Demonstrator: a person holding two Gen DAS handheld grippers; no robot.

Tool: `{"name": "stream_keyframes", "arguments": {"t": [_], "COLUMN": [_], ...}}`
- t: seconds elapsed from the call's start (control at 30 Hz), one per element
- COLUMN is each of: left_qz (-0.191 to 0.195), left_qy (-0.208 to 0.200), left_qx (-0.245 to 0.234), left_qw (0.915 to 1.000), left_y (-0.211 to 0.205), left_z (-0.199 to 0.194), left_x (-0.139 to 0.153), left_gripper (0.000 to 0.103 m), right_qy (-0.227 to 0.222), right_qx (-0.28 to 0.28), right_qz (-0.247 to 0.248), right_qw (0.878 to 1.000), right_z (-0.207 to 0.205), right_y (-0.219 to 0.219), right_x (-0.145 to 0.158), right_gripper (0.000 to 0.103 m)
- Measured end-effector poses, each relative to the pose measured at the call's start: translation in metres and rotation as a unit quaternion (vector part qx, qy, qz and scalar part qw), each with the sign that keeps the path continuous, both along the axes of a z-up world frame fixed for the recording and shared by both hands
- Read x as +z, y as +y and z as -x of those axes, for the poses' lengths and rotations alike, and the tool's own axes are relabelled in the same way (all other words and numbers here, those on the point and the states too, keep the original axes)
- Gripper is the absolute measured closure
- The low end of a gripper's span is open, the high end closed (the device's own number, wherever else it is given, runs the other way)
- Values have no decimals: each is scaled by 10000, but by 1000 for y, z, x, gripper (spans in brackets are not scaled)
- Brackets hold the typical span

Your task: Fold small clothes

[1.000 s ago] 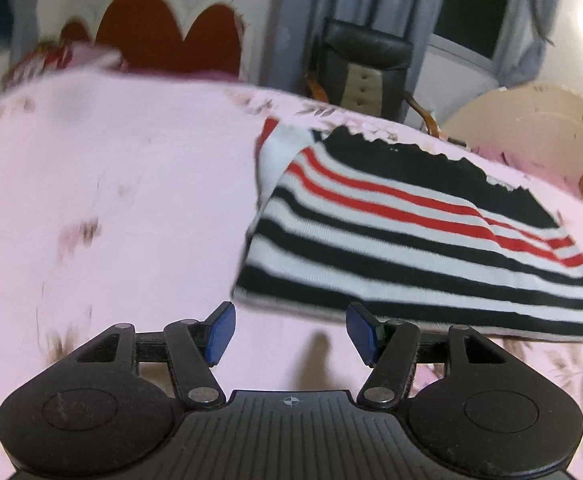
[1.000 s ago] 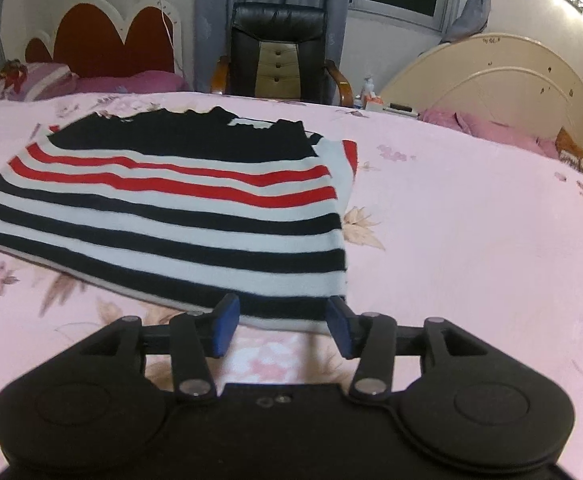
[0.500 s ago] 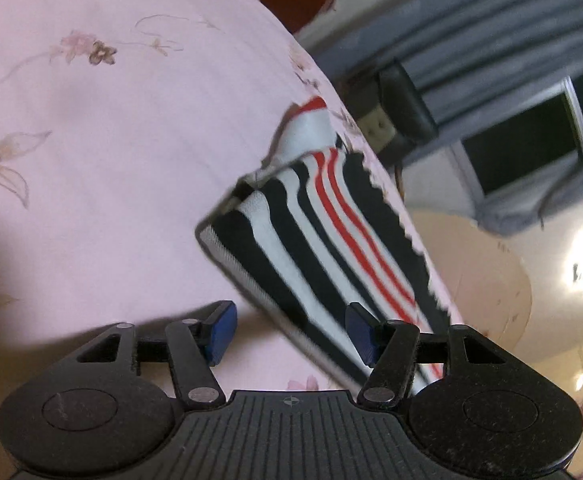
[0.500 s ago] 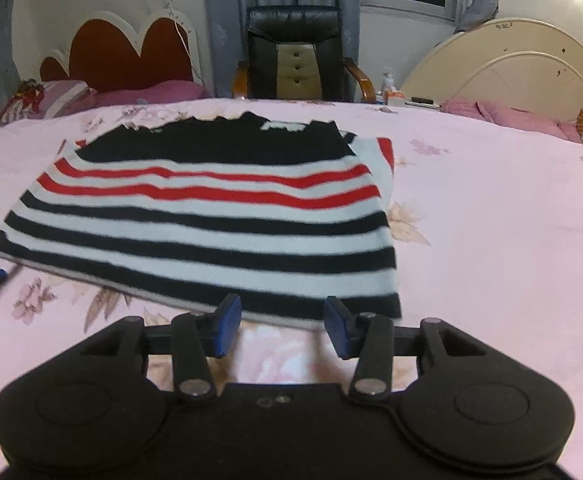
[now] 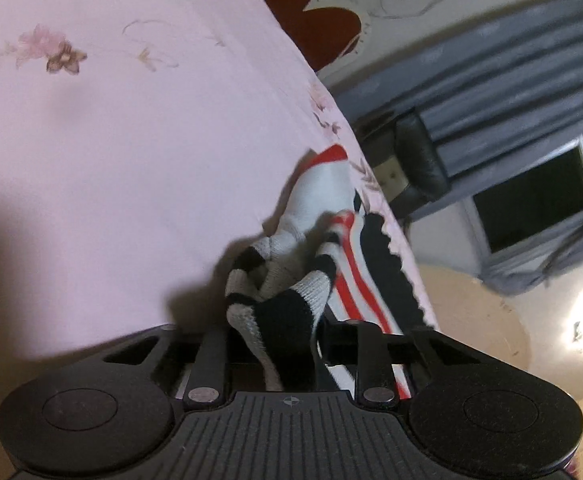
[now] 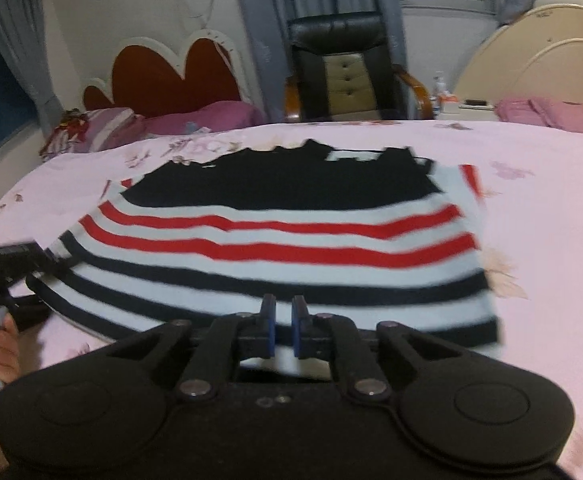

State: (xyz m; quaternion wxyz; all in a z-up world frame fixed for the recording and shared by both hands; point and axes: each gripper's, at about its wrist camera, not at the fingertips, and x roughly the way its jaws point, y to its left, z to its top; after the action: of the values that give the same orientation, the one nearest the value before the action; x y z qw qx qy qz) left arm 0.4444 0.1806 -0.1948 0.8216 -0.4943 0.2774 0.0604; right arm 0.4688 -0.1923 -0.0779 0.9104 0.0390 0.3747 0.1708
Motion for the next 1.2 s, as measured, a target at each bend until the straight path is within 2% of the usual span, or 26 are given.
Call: {"name": "stream_keyframes", "arguments": {"t": [0.07,0.1,0.23,0.27,0.33,0.37,0.4,0.7,0.87,1.0,1.1,1.2], "left_qz": [-168,-124,189,134,64,268,361,406,180,-357,-723,-1162], "left_qy": [2,-19,-543,-506,-138,-151,-246,-200,-112,-397,-695,-919], "left_qx": [-129,-130,-85,-103,-147,-107,-113,-192,-235,-519,-842,-1280], "left_qw": [9998,9998,9983,9986,9998,9995,9990,9988,9995,9972,9914,9806], "left_y": [1,2,9,8,10,13,15,13,12,-6,-37,-84], "left_z": [-1,1,14,13,6,6,6,-6,5,2,-6,-18], "left_x": [4,7,21,19,3,-7,-9,-5,14,53,88,121], "left_gripper": [84,86,87,87,87,87,87,87,87,87,87,87], "right_qy": [-25,-18,-62,-87,2,204,201,-210,-50,21,77,272], "right_qx": [82,126,289,328,409,421,451,605,646,611,653,718], "right_qz": [-39,-53,-77,-75,74,289,356,690,780,589,401,109], "right_qw": [10000,9999,9995,9994,9991,9985,9981,9956,9949,9964,9970,9970], "right_z": [-10,-17,-34,-37,-44,-49,-49,-31,-46,-48,-50,-60], "right_y": [12,20,43,47,55,60,61,65,71,66,59,51], "right_x": [-2,-3,-2,-2,-10,-20,-28,-29,-29,-30,-30,-30], "right_gripper": [95,95,96,96,96,97,99,100,100,101,101,103]}}
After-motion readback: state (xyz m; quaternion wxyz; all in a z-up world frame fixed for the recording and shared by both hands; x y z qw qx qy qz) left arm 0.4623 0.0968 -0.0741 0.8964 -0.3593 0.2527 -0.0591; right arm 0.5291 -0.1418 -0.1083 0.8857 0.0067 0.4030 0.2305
